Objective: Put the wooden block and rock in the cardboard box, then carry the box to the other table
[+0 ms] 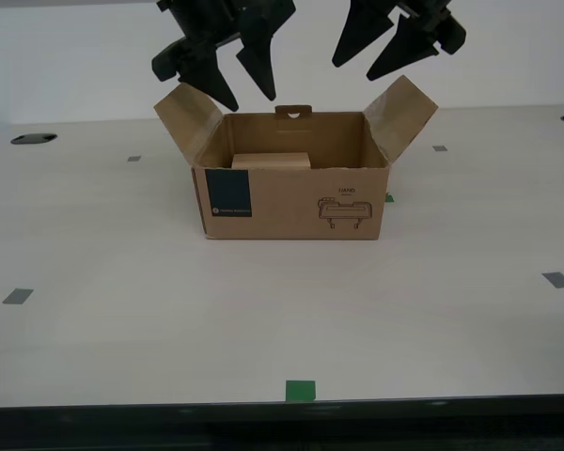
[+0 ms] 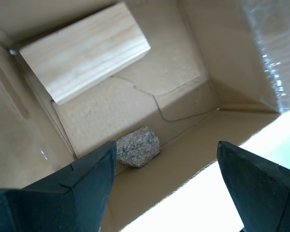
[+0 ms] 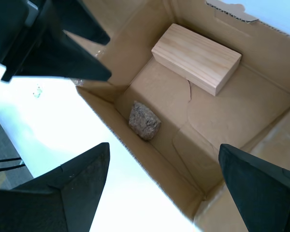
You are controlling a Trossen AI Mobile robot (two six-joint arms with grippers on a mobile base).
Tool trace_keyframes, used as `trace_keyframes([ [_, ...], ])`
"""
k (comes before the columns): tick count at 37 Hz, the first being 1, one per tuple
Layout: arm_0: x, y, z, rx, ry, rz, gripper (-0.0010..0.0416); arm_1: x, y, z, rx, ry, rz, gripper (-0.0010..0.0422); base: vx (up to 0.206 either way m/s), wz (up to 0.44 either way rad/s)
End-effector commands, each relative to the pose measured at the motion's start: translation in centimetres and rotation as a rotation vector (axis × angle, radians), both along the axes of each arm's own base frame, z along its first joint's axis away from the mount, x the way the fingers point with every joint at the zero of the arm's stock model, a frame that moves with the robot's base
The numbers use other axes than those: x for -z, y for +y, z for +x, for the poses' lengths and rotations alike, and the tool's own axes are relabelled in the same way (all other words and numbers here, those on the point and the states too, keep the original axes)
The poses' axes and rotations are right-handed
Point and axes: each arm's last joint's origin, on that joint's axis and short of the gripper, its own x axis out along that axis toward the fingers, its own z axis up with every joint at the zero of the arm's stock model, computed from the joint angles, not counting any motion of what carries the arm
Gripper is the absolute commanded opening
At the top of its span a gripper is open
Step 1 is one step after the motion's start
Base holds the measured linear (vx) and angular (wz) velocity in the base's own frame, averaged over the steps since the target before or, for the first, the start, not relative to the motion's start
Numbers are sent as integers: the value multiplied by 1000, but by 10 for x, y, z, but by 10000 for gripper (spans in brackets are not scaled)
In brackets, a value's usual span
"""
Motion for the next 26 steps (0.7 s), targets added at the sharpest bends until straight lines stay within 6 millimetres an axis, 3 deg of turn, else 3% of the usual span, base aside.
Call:
trace_keyframes([
  [1,-13,-5,-7,25,-16,-41,306,-15,0,-1,30,-5,5,279,0,0],
  [15,-67,-20,-37,30,-37,-79,316,-80,5,-8,115,-102,-5,279,0,0],
  [26,-105,-30,-55,9,-78,-94,313,-121,20,-32,123,-183,-32,279,0,0],
])
